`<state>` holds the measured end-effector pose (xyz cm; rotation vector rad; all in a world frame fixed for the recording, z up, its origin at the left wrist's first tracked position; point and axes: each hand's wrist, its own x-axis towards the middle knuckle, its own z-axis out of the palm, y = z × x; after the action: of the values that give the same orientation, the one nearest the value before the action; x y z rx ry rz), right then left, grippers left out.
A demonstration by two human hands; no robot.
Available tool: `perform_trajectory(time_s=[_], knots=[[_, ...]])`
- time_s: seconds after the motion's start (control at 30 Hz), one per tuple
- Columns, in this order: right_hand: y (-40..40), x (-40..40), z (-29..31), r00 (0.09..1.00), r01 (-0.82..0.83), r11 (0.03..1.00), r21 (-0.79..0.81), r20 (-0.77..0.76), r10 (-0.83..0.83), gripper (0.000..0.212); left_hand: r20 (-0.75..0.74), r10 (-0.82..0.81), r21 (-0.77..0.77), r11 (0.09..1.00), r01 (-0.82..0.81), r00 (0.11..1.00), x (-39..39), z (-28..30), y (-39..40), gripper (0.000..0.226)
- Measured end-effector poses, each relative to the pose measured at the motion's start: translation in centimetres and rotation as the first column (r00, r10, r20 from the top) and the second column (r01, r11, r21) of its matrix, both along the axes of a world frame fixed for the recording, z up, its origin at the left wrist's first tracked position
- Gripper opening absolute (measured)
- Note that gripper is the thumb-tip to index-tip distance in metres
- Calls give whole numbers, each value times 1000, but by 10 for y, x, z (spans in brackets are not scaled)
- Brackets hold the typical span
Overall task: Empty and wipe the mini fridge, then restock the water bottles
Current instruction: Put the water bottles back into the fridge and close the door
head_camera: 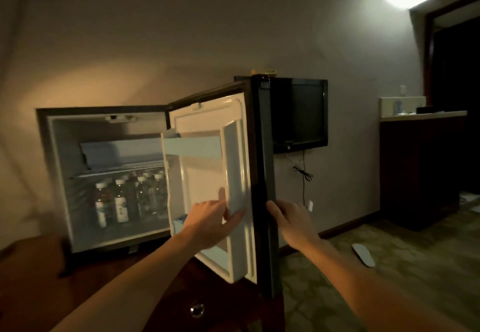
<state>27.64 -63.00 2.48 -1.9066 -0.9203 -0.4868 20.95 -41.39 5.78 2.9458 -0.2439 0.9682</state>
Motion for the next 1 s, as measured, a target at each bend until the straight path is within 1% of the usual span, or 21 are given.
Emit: perform_trajectory(time_s=[0.03, 0.13, 0.17, 0.27, 0.33, 0.4, 0.5, 0.57, 0.67, 0.77, 0.87, 0.93, 1.0], knots=[[11, -8, -2, 999, -2, 1000, 7, 42, 1, 52, 14, 0, -4, 1000, 0, 1000, -8, -2, 11, 69], [45, -30, -4, 990, -24, 1000, 13, 138, 22, 47, 25, 11, -15, 1000, -11, 1000, -35, -4, 45, 70], [57, -35, -4, 985, -31, 1000, -7, 169, 31, 50, 22, 20, -18, 1000, -20, 1000, -45, -4, 57, 70], [92, -53, -2, 955, -6, 994, -110, 296, 38, 72, 12, 44, -53, 998, -43, 999, -72, -5, 94, 65], [114, -66, 3, 937, -6, 986, -168, 343, 65, 79, 30, 73, -61, 996, -71, 997, -90, -7, 117, 64], [134, -79, 5, 913, -30, 977, -210, 393, 113, 78, 46, 115, -97, 989, -110, 992, -108, -8, 136, 76], [167, -90, 4, 873, -23, 981, -192, 475, 114, 69, 49, 223, -148, 966, -213, 974, -132, -11, 168, 91], [189, -98, 4, 872, -17, 982, -191, 478, 108, 65, 33, 286, -170, 946, -277, 958, -144, -12, 186, 95], [218, -109, 2, 874, -27, 975, -222, 469, 131, 54, 29, 382, -226, 903, -366, 924, -161, -12, 203, 79], [241, -116, 2, 883, -61, 957, -285, 431, 185, 44, 6, 440, -288, 861, -420, 898, -179, -16, 222, 62], [262, -120, 5, 892, -114, 931, -347, 376, 250, 37, 9, 493, -307, 829, -467, 870, -197, -22, 244, 48], [276, -122, 5, 901, -131, 922, -364, 345, 264, 32, 13, 530, -304, 810, -502, 848, -209, -25, 257, 47], [292, -124, 3, 907, -140, 921, -363, 327, 266, 30, 31, 565, -305, 791, -530, 825, -220, -30, 268, 52]])
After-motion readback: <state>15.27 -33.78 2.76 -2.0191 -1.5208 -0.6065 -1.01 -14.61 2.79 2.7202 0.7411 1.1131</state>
